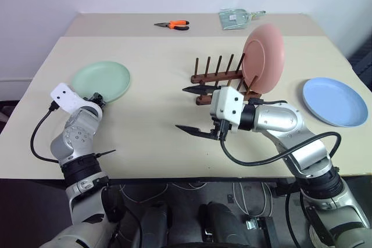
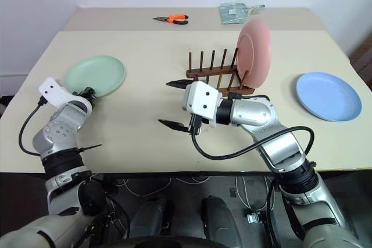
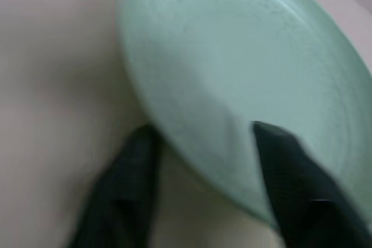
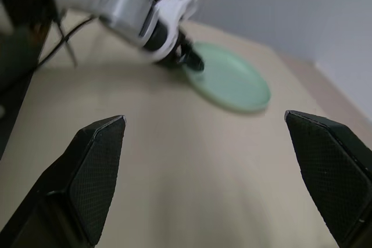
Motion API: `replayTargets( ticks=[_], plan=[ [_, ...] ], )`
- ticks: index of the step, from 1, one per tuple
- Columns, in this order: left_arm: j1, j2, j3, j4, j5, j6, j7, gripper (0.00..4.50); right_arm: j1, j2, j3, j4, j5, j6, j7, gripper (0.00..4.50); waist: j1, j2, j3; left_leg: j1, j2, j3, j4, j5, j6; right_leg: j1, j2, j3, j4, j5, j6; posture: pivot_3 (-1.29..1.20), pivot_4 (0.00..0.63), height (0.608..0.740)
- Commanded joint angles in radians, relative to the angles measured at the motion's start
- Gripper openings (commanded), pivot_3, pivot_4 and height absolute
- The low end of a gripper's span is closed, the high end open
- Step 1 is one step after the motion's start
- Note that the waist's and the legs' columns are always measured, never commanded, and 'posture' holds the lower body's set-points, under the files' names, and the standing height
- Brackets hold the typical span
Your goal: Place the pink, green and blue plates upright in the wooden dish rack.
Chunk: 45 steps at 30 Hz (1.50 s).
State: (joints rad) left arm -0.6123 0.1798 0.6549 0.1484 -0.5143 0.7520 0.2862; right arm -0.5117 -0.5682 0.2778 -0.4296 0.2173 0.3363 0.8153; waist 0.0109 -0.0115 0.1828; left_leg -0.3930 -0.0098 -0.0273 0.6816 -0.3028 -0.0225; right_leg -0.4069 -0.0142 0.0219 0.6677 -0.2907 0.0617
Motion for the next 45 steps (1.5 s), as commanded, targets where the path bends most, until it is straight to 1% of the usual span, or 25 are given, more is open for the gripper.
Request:
replayTargets(
  ticks=[1, 2, 3, 4, 5, 8, 9, 12, 14, 17, 20, 23, 27, 28, 30, 31, 33, 34, 36, 38, 41, 42, 44, 45],
  plan=[
    [-0.019, 0.014, 0.006, -0.016, -0.025, -0.027, -0.006, 0.65, -0.018, -0.008, -0.005, 0.024, -0.100, -0.062, -0.044, 4.49, -0.001, 0.000, 0.000, 0.000, 0.000, 0.000, 0.000, 0.000, 0.000, 0.000, 0.000, 0.000, 0.000, 0.000, 0.000, 0.00, 0.150, 0.740],
    [-0.018, 0.015, -0.001, -0.022, -0.026, -0.029, -0.009, 0.18, -0.024, -0.008, -0.004, 0.040, -0.128, -0.077, -0.055, 4.49, 0.000, 0.000, 0.000, 0.000, 0.000, 0.000, 0.000, 0.000, 0.000, 0.000, 0.000, 0.000, 0.000, 0.000, 0.000, 0.00, 0.150, 0.740],
    [-0.014, 0.020, -0.025, -0.035, -0.017, -0.050, -0.032, 0.03, -0.032, -0.005, -0.005, 0.056, -0.141, -0.078, -0.058, 4.49, 0.000, 0.000, 0.000, 0.000, 0.000, 0.000, 0.000, 0.001, -0.001, 0.000, 0.000, 0.000, 0.000, 0.000, 0.000, 0.00, 0.150, 0.740],
    [-0.011, 0.024, -0.044, -0.043, -0.011, -0.065, -0.049, 0.03, -0.037, -0.001, -0.005, 0.067, -0.148, -0.077, -0.057, 4.49, 0.000, 0.000, 0.000, 0.000, 0.000, 0.000, 0.000, 0.003, -0.005, 0.000, 0.000, 0.000, 0.000, 0.000, 0.000, 0.00, 0.150, 0.740],
    [-0.001, 0.035, -0.116, -0.091, 0.013, -0.098, -0.109, 0.00, -0.058, 0.004, -0.003, 0.098, -0.163, -0.075, -0.061, 4.49, 0.000, 0.000, 0.000, 0.000, 0.000, 0.000, 0.000, 0.003, -0.005, 0.000, 0.000, 0.000, 0.000, 0.000, 0.000, 0.00, 0.150, 0.740],
    [-0.002, 0.024, -0.257, -0.236, 0.014, -0.151, -0.233, 0.00, -0.131, 0.007, 0.032, 0.191, -0.281, -0.167, -0.093, 4.49, 0.002, -0.001, 0.000, 0.000, 0.000, 0.000, 0.000, 0.003, -0.006, 0.000, 0.000, 0.000, 0.000, 0.000, -0.001, 0.00, 0.150, 0.740],
    [-0.004, 0.021, -0.278, -0.259, 0.013, -0.157, -0.247, 0.00, -0.147, 0.012, 0.040, 0.214, -0.310, -0.194, -0.103, 4.49, 0.003, -0.001, 0.001, -0.001, 0.000, 0.000, 0.000, 0.004, -0.006, 0.000, 0.000, 0.000, 0.000, 0.000, -0.001, 0.00, 0.150, 0.740],
    [-0.022, 0.003, -0.381, -0.351, 0.011, -0.126, -0.280, 0.00, -0.227, 0.019, 0.102, 0.334, -0.474, -0.347, -0.183, 4.49, -0.001, -0.001, 0.001, -0.001, 0.000, 0.000, 0.000, 0.004, -0.007, -0.001, 0.000, 0.000, -0.001, 0.001, -0.001, 0.00, 0.150, 0.740],
    [-0.037, -0.014, -0.411, -0.379, 0.002, -0.097, -0.273, 0.00, -0.260, 0.019, 0.127, 0.397, -0.545, -0.424, -0.223, 4.49, -0.002, -0.001, 0.001, -0.001, 0.000, 0.001, -0.001, 0.004, -0.007, -0.001, 0.000, 0.000, -0.001, 0.001, -0.001, 0.00, 0.150, 0.740],
    [-0.070, -0.063, -0.409, -0.425, -0.050, -0.052, -0.234, 0.00, -0.303, 0.010, 0.160, 0.506, -0.680, -0.523, -0.318, 4.49, -0.007, -0.001, 0.001, -0.001, 0.000, 0.001, -0.001, 0.004, -0.007, -0.001, 0.001, 0.001, -0.001, 0.001, -0.001, 0.00, 0.150, 0.740],
    [-0.091, -0.096, -0.400, -0.476, -0.102, -0.005, -0.202, 0.00, -0.330, 0.014, 0.161, 0.584, -0.761, -0.563, -0.390, 4.49, -0.008, -0.001, 0.001, -0.002, 0.000, 0.001, -0.001, 0.004, -0.007, -0.002, 0.001, 0.001, -0.001, 0.001, -0.001, 0.00, 0.150, 0.740],
    [-0.094, -0.094, -0.399, -0.505, -0.127, 0.039, -0.186, 0.00, -0.348, 0.006, 0.160, 0.639, -0.828, -0.581, -0.436, 3.67, -0.011, -0.001, 0.001, -0.002, 0.000, 0.001, -0.001, 0.004, -0.007, -0.002, 0.001, 0.001, -0.001, 0.001, -0.001, 0.00, 0.150, 0.740],
    [-0.092, -0.089, -0.397, -0.513, -0.139, 0.065, -0.179, 0.00, -0.353, -0.003, 0.143, 0.672, -0.883, -0.588, -0.490, 1.71, -0.019, -0.001, 0.001, -0.002, 0.000, 0.001, -0.001, 0.004, -0.007, -0.002, 0.002, 0.001, 0.000, 0.001, -0.001, 0.00, 0.150, 0.740],
    [-0.091, -0.088, -0.395, -0.512, -0.138, 0.068, -0.179, 0.00, -0.354, -0.006, 0.141, 0.671, -0.899, -0.588, -0.504, 1.29, -0.020, -0.001, 0.001, -0.002, 0.000, 0.001, -0.001, 0.004, -0.007, -0.002, 0.002, 0.001, 0.000, 0.001, -0.001, 0.00, 0.150, 0.740],
    [-0.089, -0.092, -0.388, -0.508, -0.143, 0.071, -0.179, 0.00, -0.352, -0.010, 0.135, 0.667, -0.920, -0.588, -0.527, 0.27, -0.022, -0.001, 0.001, -0.002, 0.000, 0.001, 0.000, 0.004, -0.007, -0.002, 0.002, 0.001, 0.000, 0.001, -0.001, 0.00, 0.150, 0.740],
    [-0.089, -0.099, -0.380, -0.506, -0.154, 0.070, -0.179, 0.00, -0.350, -0.011, 0.134, 0.665, -0.928, -0.590, -0.534, 0.04, -0.022, -0.001, 0.001, -0.002, 0.000, 0.001, 0.000, 0.004, -0.007, -0.002, 0.002, 0.001, 0.000, 0.001, -0.001, 0.00, 0.150, 0.740],
    [-0.092, -0.122, -0.353, -0.499, -0.184, 0.060, -0.168, 0.71, -0.347, -0.011, 0.131, 0.661, -0.935, -0.599, -0.538, 0.00, -0.023, -0.001, 0.001, -0.002, 0.000, 0.001, 0.000, 0.004, -0.007, -0.002, 0.002, 0.001, 0.000, 0.001, -0.001, 0.00, 0.150, 0.740],
    [-0.098, -0.130, -0.339, -0.494, -0.190, 0.048, -0.157, 0.99, -0.346, -0.012, 0.129, 0.658, -0.938, -0.605, -0.539, 0.00, -0.022, -0.001, 0.001, -0.002, 0.000, 0.001, 0.000, 0.004, -0.007, -0.002, 0.002, 0.001, 0.000, 0.001, -0.001, 0.00, 0.150, 0.740],
    [-0.127, -0.141, -0.298, -0.482, -0.195, -0.019, -0.143, 2.02, -0.347, -0.014, 0.118, 0.649, -0.935, -0.615, -0.548, 0.00, -0.022, -0.001, 0.001, -0.002, 0.000, 0.002, 0.000, 0.004, -0.007, -0.002, 0.002, 0.001, 0.000, 0.001, -0.001, 0.00, 0.150, 0.740],
    [-0.167, -0.134, -0.237, -0.456, -0.197, -0.102, -0.124, 2.92, -0.349, -0.014, 0.095, 0.639, -0.905, -0.632, -0.548, 0.00, -0.023, -0.002, 0.001, -0.002, 0.000, 0.001, 0.000, 0.004, -0.007, -0.002, 0.002, 0.001, 0.000, 0.001, -0.001, 0.00, 0.150, 0.740],
    [-0.188, -0.052, -0.162, -0.372, -0.123, -0.200, -0.096, 2.92, -0.344, -0.015, 0.024, 0.616, -0.772, -0.667, -0.504, 0.00, -0.027, -0.002, 0.001, -0.001, 0.001, 0.002, 0.000, 0.005, -0.008, -0.002, 0.003, 0.001, 0.001, 0.001, -0.001, 0.00, 0.150, 0.740],
    [-0.167, -0.009, -0.172, -0.349, -0.087, -0.204, -0.111, 2.92, -0.336, -0.012, -0.008, 0.596, -0.687, -0.668, -0.461, 0.00, -0.029, -0.002, 0.001, -0.001, 0.001, 0.002, -0.001, 0.005, -0.008, -0.002, 0.003, 0.002, 0.001, 0.001, -0.001, 0.00, 0.150, 0.740],
    [-0.086, 0.097, -0.263, -0.320, 0.004, -0.207, -0.200, 2.92, -0.310, 0.006, -0.088, 0.518, -0.427, -0.600, -0.314, 0.00, -0.029, -0.001, 0.001, 0.000, 0.001, 0.003, -0.002, 0.005, -0.008, -0.002, 0.004, 0.002, 0.001, 0.001, -0.001, 0.00, 0.150, 0.740],
    [-0.048, 0.134, -0.303, -0.312, 0.025, -0.202, -0.245, 2.92, -0.297, 0.013, -0.120, 0.475, -0.310, -0.549, -0.246, 0.00, -0.028, -0.001, 0.001, 0.000, 0.001, 0.003, -0.002, 0.005, -0.008, -0.002, 0.004, 0.002, 0.001, 0.001, -0.001, 0.00, 0.150, 0.740]
  ],
)
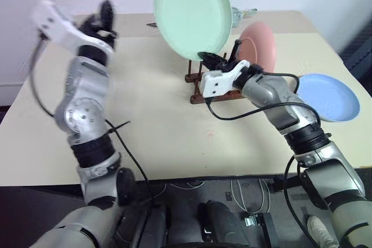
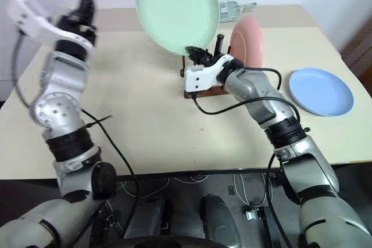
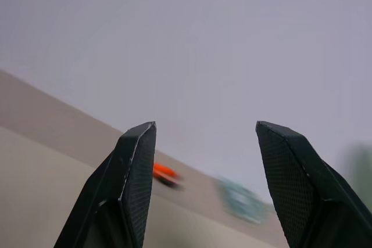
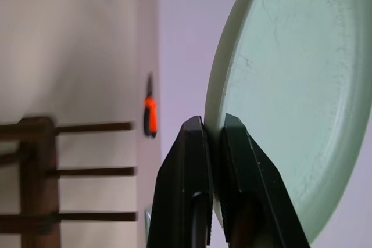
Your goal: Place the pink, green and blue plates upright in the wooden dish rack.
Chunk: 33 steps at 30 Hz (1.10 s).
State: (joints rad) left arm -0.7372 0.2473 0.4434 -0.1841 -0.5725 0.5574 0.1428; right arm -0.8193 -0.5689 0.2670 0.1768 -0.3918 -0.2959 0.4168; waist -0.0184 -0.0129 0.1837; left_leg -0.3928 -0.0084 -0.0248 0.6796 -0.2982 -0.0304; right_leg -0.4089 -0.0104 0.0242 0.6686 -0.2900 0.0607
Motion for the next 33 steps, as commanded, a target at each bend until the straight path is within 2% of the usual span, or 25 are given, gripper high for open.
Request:
replayTargets(
  ticks=[1, 3, 7, 10, 12, 16, 23, 33],
  plan=[
    [0.127, 0.106, -0.148, 0.026, 0.110, 0.000, -0.159, 2.92, 0.024, 0.022, -0.158, -0.193, 0.457, 0.204, 0.224, 0.00, 0.003, 0.000, 0.000, 0.000, 0.000, 0.000, 0.000, 0.000, 0.000, 0.000, 0.000, 0.000, 0.000, 0.000, 0.000, 0.00, 0.150, 0.740],
    [0.215, 0.140, -0.224, 0.015, 0.105, 0.014, -0.273, 2.92, 0.032, 0.021, -0.251, -0.272, 0.695, 0.417, 0.299, 0.00, 0.012, 0.000, 0.000, -0.001, 0.000, 0.000, 0.001, -0.001, 0.001, 0.001, -0.002, -0.001, -0.001, 0.000, 0.000, 0.00, 0.150, 0.740],
    [0.357, 0.213, -0.392, -0.054, 0.135, -0.030, -0.508, 2.92, 0.033, -0.018, -0.392, -0.374, 1.068, 0.820, 0.334, 0.00, 0.025, 0.000, 0.000, -0.002, -0.001, -0.001, 0.003, -0.006, 0.010, 0.002, -0.005, -0.002, -0.003, 0.000, 0.000, 0.00, 0.150, 0.740],
    [0.438, 0.274, -0.501, -0.105, 0.164, -0.078, -0.665, 2.92, 0.040, -0.033, -0.451, -0.396, 1.193, 0.943, 0.334, 0.00, 0.024, 0.002, 0.000, -0.001, -0.001, -0.001, -0.001, -0.006, 0.010, 0.001, -0.006, -0.002, -0.003, 0.000, -0.001, 0.00, 0.150, 0.740],
    [0.473, 0.289, -0.534, -0.149, 0.147, -0.102, -0.745, 2.92, 0.050, -0.050, -0.444, -0.371, 1.163, 0.971, 0.315, 0.00, 0.024, 0.002, 0.000, -0.001, 0.000, -0.001, -0.002, -0.006, 0.010, 0.000, -0.006, -0.002, -0.003, 0.000, -0.002, 0.00, 0.150, 0.740],
    [0.484, 0.270, -0.528, -0.185, 0.088, -0.059, -0.793, 2.92, 0.062, -0.066, -0.446, -0.328, 1.142, 0.996, 0.307, 0.00, 0.021, 0.003, 0.000, -0.001, 0.000, 0.000, -0.002, -0.006, 0.010, 0.000, -0.006, -0.001, -0.004, 0.000, -0.002, 0.00, 0.150, 0.740],
    [0.495, 0.269, -0.517, -0.236, 0.041, -0.026, -0.836, 2.92, 0.059, -0.090, -0.433, -0.201, 1.070, 0.963, 0.363, 0.00, 0.022, 0.004, 0.000, -0.002, 0.000, 0.000, -0.002, -0.006, 0.011, 0.000, -0.006, -0.002, -0.004, 0.000, -0.002, 0.00, 0.150, 0.740],
    [0.507, 0.273, -0.511, -0.269, 0.052, -0.003, -0.822, 2.92, 0.016, -0.079, -0.418, 0.025, 1.043, 0.986, 0.471, 0.00, 0.023, 0.004, 0.000, -0.002, 0.000, 0.000, -0.001, -0.005, 0.012, 0.000, -0.005, -0.002, -0.003, 0.000, -0.002, 0.00, 0.150, 0.740]
  ],
)
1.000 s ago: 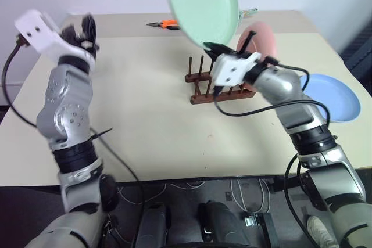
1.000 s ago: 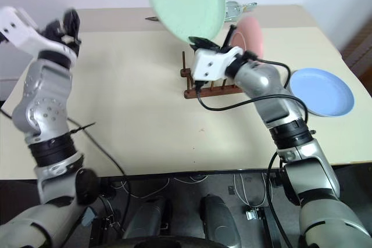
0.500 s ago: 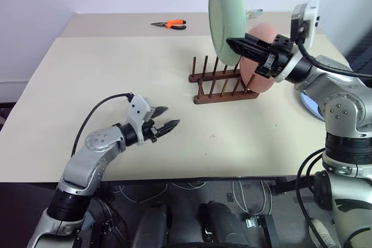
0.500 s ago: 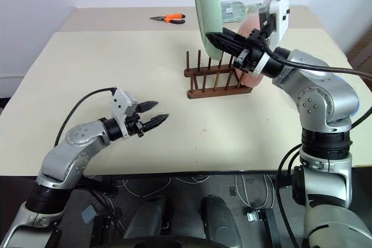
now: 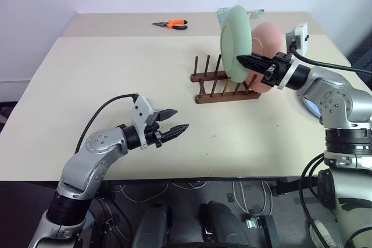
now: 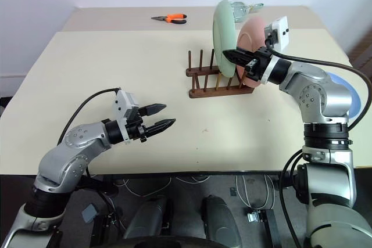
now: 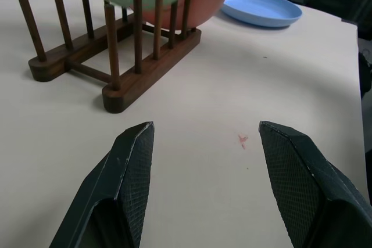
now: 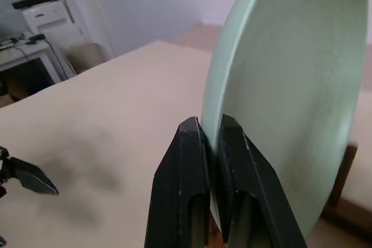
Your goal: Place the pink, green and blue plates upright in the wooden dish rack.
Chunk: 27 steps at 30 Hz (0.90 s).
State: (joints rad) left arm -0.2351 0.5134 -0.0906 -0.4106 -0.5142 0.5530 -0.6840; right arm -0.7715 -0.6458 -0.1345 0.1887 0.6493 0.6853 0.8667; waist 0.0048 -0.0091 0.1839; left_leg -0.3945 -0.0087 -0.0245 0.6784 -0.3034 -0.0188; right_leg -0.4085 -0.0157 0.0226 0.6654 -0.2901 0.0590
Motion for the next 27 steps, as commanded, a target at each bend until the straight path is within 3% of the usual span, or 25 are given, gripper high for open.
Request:
replayTargets(
  ticks=[1, 2, 6, 7, 18, 22, 26, 27],
  plan=[
    [0.008, 0.008, 0.024, -0.045, -0.004, 0.002, 0.006, 2.92, -0.039, 0.004, -0.021, 0.025, 0.000, 0.004, 0.015, 0.00, 0.000, 0.000, 0.000, 0.000, 0.000, 0.000, 0.000, 0.000, 0.000, 0.000, 0.000, 0.000, 0.000, 0.000, 0.000, 0.00, 0.150, 0.740],
    [0.011, 0.008, 0.025, -0.048, -0.004, 0.003, 0.007, 2.92, -0.044, 0.008, -0.024, 0.034, -0.002, 0.004, 0.010, 0.00, 0.000, 0.000, 0.000, 0.000, 0.000, 0.000, 0.000, 0.000, 0.000, 0.000, 0.000, 0.000, 0.000, 0.000, 0.000, 0.00, 0.150, 0.740],
    [0.016, 0.006, 0.024, -0.055, -0.003, 0.010, 0.014, 2.96, -0.056, 0.018, -0.026, 0.029, -0.035, -0.053, -0.007, 1.34, -0.001, 0.000, 0.000, 0.000, 0.000, 0.000, 0.000, 0.000, 0.000, 0.000, 0.000, 0.000, 0.001, 0.000, 0.000, 0.00, 0.150, 0.740],
    [0.017, 0.006, 0.023, -0.056, -0.003, 0.011, 0.015, 2.96, -0.053, 0.013, -0.019, 0.016, -0.046, -0.066, 0.001, 1.85, -0.001, 0.000, 0.000, 0.000, 0.000, 0.000, 0.000, 0.000, 0.000, 0.000, 0.000, 0.000, 0.001, 0.000, 0.000, 0.00, 0.150, 0.740],
    [0.010, 0.002, 0.020, -0.049, -0.005, 0.013, 0.011, 2.96, -0.059, -0.070, -0.063, -0.061, -0.165, -0.233, -0.010, 1.85, 0.003, 0.001, 0.000, 0.000, 0.000, 0.000, 0.000, 0.000, 0.000, 0.000, 0.000, 0.000, 0.000, 0.000, 0.000, 0.00, 0.150, 0.740],
    [0.014, 0.008, 0.010, -0.051, 0.006, 0.008, 0.005, 2.96, -0.014, -0.150, -0.174, -0.139, -0.123, -0.213, -0.025, 1.85, 0.006, 0.001, 0.000, 0.000, 0.000, 0.000, 0.000, 0.000, 0.000, 0.000, 0.000, 0.000, 0.000, 0.000, 0.000, 0.00, 0.150, 0.740],
    [0.007, 0.009, -0.007, -0.043, 0.016, 0.003, -0.007, 2.96, 0.122, -0.259, -0.325, -0.178, -0.019, -0.086, 0.027, 1.85, 0.013, 0.001, 0.000, 0.000, 0.000, 0.000, 0.000, 0.000, 0.000, 0.002, 0.000, -0.001, -0.002, 0.000, 0.000, 0.00, 0.150, 0.740],
    [0.001, 0.007, -0.015, -0.040, 0.018, 0.002, -0.013, 2.96, 0.165, -0.276, -0.357, -0.183, -0.017, -0.065, 0.013, 2.12, 0.010, 0.001, 0.000, 0.000, 0.000, 0.000, 0.000, -0.001, 0.001, 0.002, 0.000, -0.001, -0.002, 0.000, 0.000, 0.00, 0.150, 0.740]
  ],
)
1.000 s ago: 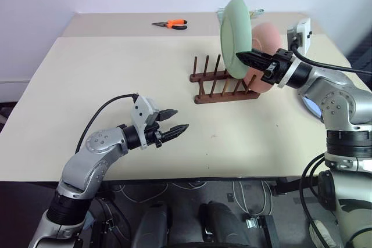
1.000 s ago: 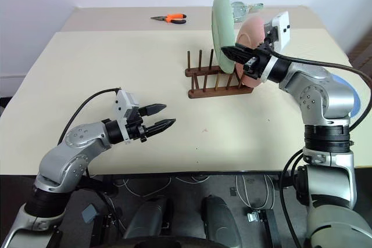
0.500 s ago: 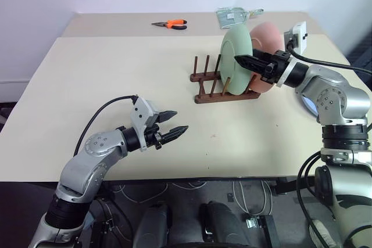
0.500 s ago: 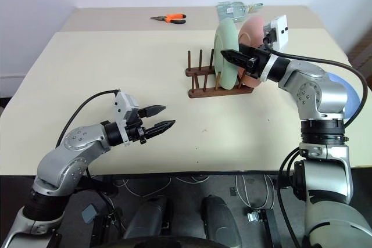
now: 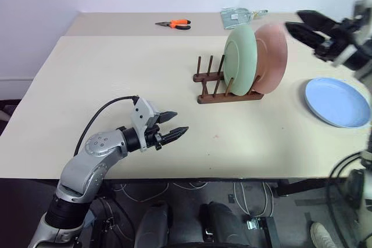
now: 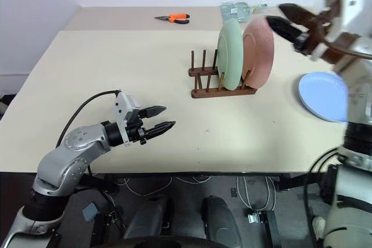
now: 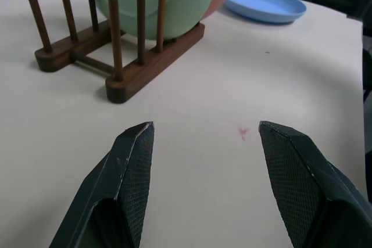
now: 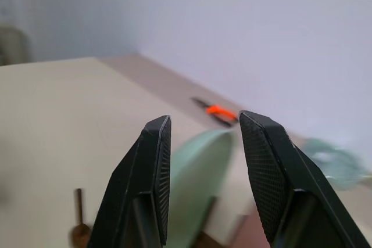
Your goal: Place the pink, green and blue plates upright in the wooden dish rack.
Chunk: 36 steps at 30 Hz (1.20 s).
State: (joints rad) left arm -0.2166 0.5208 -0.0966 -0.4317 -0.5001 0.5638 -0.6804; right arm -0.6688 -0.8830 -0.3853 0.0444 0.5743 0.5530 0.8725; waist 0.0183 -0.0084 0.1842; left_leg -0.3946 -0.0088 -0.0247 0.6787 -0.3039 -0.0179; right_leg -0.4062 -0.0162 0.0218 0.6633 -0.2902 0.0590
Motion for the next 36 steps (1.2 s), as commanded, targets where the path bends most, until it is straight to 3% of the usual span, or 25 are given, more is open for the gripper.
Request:
replayTargets(
  ticks=[1, 6, 9, 15, 18, 25, 30, 35, 36],
  plan=[
    [-0.023, -0.001, -0.018, -0.013, 0.009, -0.013, -0.024, 2.96, 0.109, -0.056, -0.113, -0.038, 0.028, 0.064, -0.011, 2.38, -0.005, 0.000, 0.000, 0.000, 0.000, 0.000, 0.000, 0.000, 0.001, 0.000, 0.000, 0.000, 0.000, 0.000, 0.000, 0.00, 0.150, 0.740],
    [-0.065, 0.002, -0.066, 0.022, 0.040, -0.034, -0.077, 2.96, 0.348, -0.156, 0.114, 0.064, -0.374, -0.219, -0.104, 4.45, -0.017, 0.003, -0.002, 0.003, 0.000, 0.002, 0.000, 0.000, 0.001, 0.001, 0.001, 0.002, 0.002, 0.000, 0.000, 0.00, 0.150, 0.740],
    [-0.096, -0.015, -0.080, 0.034, 0.047, -0.038, -0.090, 2.96, 0.335, -0.149, 0.220, 0.199, -0.515, -0.347, -0.169, 4.45, -0.031, 0.006, -0.001, 0.004, 0.000, 0.004, 0.001, 0.002, 0.001, 0.001, 0.002, 0.003, 0.003, 0.000, 0.000, 0.00, 0.150, 0.740],
    [-0.111, -0.031, -0.083, 0.005, 0.039, -0.020, -0.092, 2.96, 0.170, -0.105, 0.411, 0.600, -0.747, -0.556, -0.324, 4.45, -0.035, 0.008, -0.001, 0.004, 0.001, 0.006, 0.001, 0.002, 0.001, 0.000, 0.003, 0.005, 0.004, 0.000, 0.001, 0.00, 0.150, 0.740],
    [-0.094, -0.031, -0.071, -0.011, 0.038, -0.013, -0.076, 2.96, 0.088, -0.072, 0.451, 0.754, -0.790, -0.609, -0.358, 3.68, -0.036, 0.008, -0.001, 0.004, 0.001, 0.006, 0.001, 0.002, 0.001, 0.000, 0.004, 0.005, 0.004, 0.000, 0.001, 0.00, 0.150, 0.740],
    [-0.056, -0.015, -0.049, -0.044, 0.042, -0.006, -0.053, 2.96, -0.014, -0.050, 0.462, 0.866, -0.820, -0.686, -0.412, 0.22, -0.030, 0.008, -0.001, 0.004, 0.001, 0.007, 0.003, 0.002, 0.001, 0.001, 0.004, 0.006, 0.004, 0.001, 0.001, 0.00, 0.150, 0.740],
    [-0.037, 0.002, -0.040, -0.043, 0.051, -0.011, -0.039, 2.96, -0.050, -0.063, 0.338, 0.596, -0.704, -0.743, -0.406, 0.10, -0.039, 0.012, -0.001, 0.004, 0.001, 0.007, 0.003, 0.002, 0.001, 0.000, 0.004, 0.007, 0.005, 0.001, 0.002, 0.00, 0.150, 0.740],
    [-0.040, 0.014, -0.032, -0.014, 0.063, -0.028, -0.046, 2.96, -0.188, 0.028, 0.226, 0.193, -0.453, -0.576, -0.340, 0.10, -0.039, 0.014, 0.000, 0.004, 0.003, 0.007, 0.002, 0.002, 0.001, -0.002, 0.006, 0.007, 0.007, 0.001, 0.002, 0.00, 0.150, 0.740],
    [-0.042, 0.017, -0.028, -0.006, 0.066, -0.033, -0.048, 2.96, -0.214, 0.064, 0.220, 0.090, -0.346, -0.485, -0.306, 0.10, -0.035, 0.013, -0.001, 0.004, 0.003, 0.007, 0.002, 0.002, 0.001, -0.002, 0.006, 0.007, 0.007, 0.001, 0.002, 0.00, 0.150, 0.740]
  ],
)
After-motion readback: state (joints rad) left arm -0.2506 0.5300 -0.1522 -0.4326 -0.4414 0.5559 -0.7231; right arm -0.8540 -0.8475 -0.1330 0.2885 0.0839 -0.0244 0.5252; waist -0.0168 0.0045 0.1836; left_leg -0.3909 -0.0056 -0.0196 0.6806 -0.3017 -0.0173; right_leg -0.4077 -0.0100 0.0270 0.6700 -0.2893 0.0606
